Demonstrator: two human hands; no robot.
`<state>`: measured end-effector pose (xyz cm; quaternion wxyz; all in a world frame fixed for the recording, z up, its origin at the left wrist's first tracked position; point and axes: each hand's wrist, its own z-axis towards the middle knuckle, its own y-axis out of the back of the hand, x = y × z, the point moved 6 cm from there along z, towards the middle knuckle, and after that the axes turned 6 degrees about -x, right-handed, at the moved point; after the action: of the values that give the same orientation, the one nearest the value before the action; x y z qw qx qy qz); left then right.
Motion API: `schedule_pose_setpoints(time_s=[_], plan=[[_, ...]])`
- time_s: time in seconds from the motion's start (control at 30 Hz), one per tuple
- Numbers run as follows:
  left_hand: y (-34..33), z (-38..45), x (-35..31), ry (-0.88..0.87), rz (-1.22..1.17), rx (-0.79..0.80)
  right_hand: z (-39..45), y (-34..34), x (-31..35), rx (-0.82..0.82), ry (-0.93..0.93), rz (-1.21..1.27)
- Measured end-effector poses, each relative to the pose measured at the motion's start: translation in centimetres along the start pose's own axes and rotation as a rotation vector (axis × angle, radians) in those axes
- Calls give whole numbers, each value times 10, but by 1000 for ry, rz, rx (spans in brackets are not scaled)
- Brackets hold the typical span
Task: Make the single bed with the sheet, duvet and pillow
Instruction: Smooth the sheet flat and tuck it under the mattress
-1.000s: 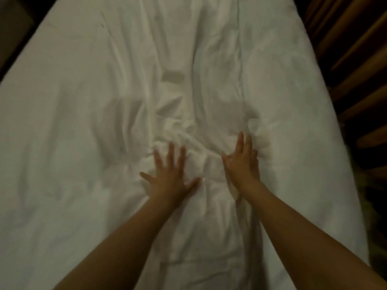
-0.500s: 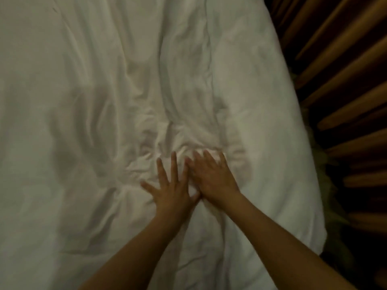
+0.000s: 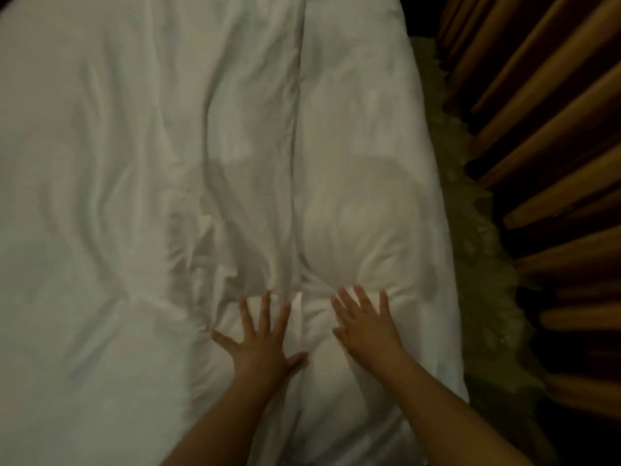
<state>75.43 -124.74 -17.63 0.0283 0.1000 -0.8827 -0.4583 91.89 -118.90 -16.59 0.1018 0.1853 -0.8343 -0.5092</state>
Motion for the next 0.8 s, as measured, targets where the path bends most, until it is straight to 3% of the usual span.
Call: schedule_pose_setpoints(time_s=[0.07,0.23,0.33,0.53,0.8], plan=[[6,-4,-23,75,-69,-5,-2,-2,-12,65,85,-35],[25,-15,-77,224,-175,-38,1,36,-27,11,188,-42],[38,-8,-73,303,-254,-89,12,48,-41,-19,237,-125],[42,-4,-59,353,-268,-75,14,34,-33,94,393,-237],[76,41,-56,405,-252,-255,95,85,-8,-46,521,-266]])
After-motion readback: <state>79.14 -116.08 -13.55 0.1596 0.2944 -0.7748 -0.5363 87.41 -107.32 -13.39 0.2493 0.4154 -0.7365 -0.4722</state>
